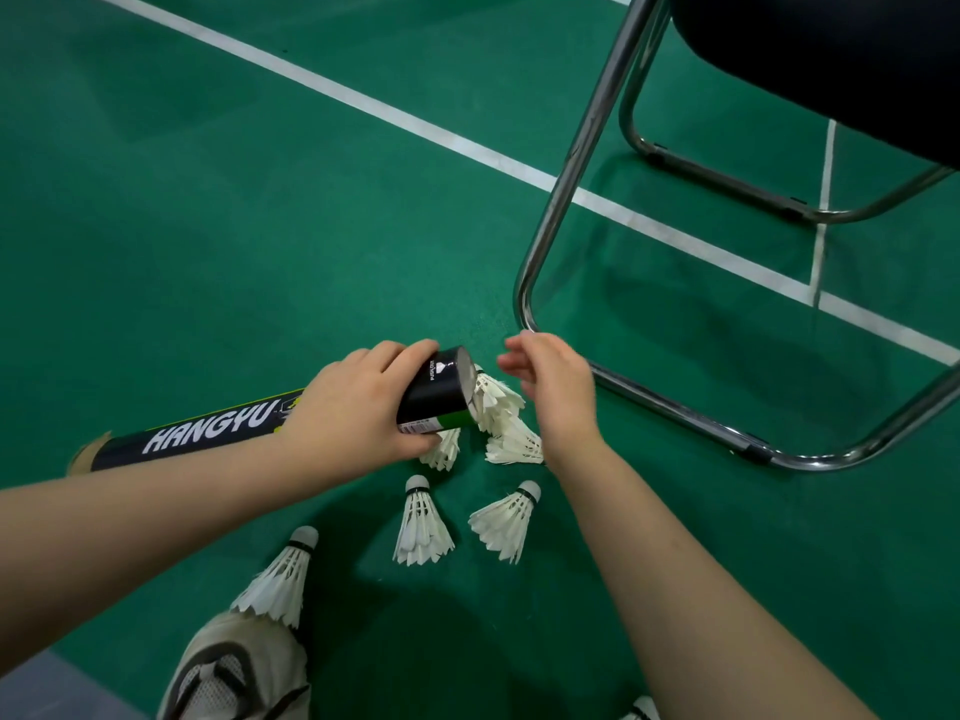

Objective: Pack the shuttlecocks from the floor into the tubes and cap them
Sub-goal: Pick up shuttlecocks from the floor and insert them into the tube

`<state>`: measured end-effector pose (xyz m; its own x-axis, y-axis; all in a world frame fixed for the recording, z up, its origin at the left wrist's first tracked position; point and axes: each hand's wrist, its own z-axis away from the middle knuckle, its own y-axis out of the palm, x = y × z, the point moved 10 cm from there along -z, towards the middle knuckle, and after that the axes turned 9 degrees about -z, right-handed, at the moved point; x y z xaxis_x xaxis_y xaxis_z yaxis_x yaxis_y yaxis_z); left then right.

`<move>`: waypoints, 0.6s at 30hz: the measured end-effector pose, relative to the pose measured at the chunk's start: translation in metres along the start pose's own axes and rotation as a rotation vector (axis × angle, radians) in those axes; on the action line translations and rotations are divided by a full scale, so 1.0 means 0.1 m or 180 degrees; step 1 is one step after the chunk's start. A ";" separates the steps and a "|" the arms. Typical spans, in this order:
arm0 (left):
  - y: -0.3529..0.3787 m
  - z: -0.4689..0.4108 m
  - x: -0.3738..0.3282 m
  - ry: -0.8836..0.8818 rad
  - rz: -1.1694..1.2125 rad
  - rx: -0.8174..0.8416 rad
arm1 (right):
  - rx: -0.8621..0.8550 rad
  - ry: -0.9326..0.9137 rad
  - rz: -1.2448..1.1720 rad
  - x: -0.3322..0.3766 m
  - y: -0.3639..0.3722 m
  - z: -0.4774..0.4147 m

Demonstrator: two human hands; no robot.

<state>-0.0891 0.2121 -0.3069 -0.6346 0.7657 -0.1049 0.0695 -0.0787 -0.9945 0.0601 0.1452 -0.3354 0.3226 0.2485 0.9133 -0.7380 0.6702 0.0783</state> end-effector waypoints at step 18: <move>0.05 0.16 0.04 -0.0036 0.0026 -0.0027 | 0.0602 -0.0361 0.3904 -0.94 -0.15 -0.11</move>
<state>-0.1034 0.2048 -0.3122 -0.6427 0.7578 -0.1131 0.0811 -0.0795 -0.9935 0.0477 0.1195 -0.4268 -0.6851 0.5705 0.4530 -0.5925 -0.0746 -0.8021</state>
